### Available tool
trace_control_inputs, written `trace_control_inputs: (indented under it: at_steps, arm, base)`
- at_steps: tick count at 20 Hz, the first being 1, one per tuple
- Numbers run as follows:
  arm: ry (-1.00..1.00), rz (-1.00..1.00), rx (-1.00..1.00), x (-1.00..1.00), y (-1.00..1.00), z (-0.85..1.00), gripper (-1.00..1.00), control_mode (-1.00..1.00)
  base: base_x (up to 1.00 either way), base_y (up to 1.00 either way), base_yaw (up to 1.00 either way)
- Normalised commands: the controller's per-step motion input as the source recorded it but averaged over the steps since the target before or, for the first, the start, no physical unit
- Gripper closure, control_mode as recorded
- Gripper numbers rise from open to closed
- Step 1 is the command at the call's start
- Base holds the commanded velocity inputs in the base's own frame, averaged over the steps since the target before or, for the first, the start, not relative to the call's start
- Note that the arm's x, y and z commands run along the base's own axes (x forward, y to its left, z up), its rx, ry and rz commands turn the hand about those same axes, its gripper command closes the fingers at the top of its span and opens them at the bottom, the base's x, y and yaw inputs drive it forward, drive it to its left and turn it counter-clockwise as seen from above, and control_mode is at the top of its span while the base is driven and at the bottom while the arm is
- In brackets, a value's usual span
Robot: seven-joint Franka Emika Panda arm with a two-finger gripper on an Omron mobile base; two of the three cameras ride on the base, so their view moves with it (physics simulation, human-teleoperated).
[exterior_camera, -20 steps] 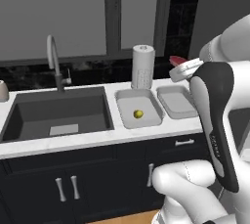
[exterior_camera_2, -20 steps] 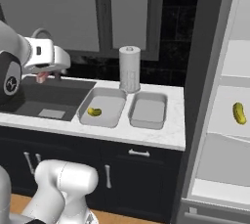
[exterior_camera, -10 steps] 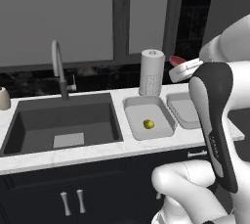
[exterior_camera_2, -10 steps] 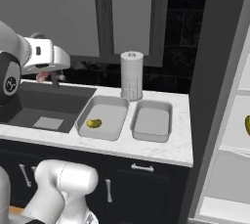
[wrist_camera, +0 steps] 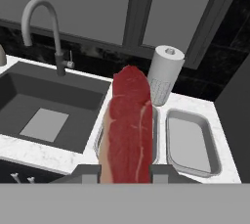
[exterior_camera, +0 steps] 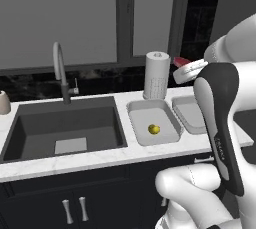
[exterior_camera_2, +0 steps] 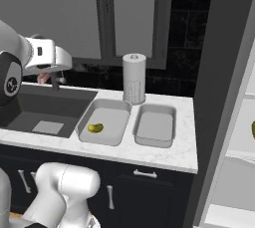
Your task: Place one cucumber and one steak in each tupperware on the nearby counter, to pack two identical lunches.
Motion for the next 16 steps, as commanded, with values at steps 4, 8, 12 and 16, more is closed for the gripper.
trace_control_inputs:
  at_steps: [4, 8, 12, 16]
  arm:
    - [0.00, 0.00, 0.00, 0.00, 0.00, 0.00, 1.00, -1.00]
    - [0.07, 0.00, 0.01, -0.03, 0.00, -0.04, 1.00, -1.00]
    - [0.08, 0.00, 0.03, 0.01, -0.08, -0.20, 1.00, -1.00]
    - [0.10, 0.00, 0.00, 0.19, -0.29, -0.50, 1.00, -1.00]
  base:
    - [0.00, 0.00, 0.00]
    - [0.00, 0.00, 0.00]
    - [0.00, 0.00, 0.00]
    - [0.00, 0.00, 0.00]
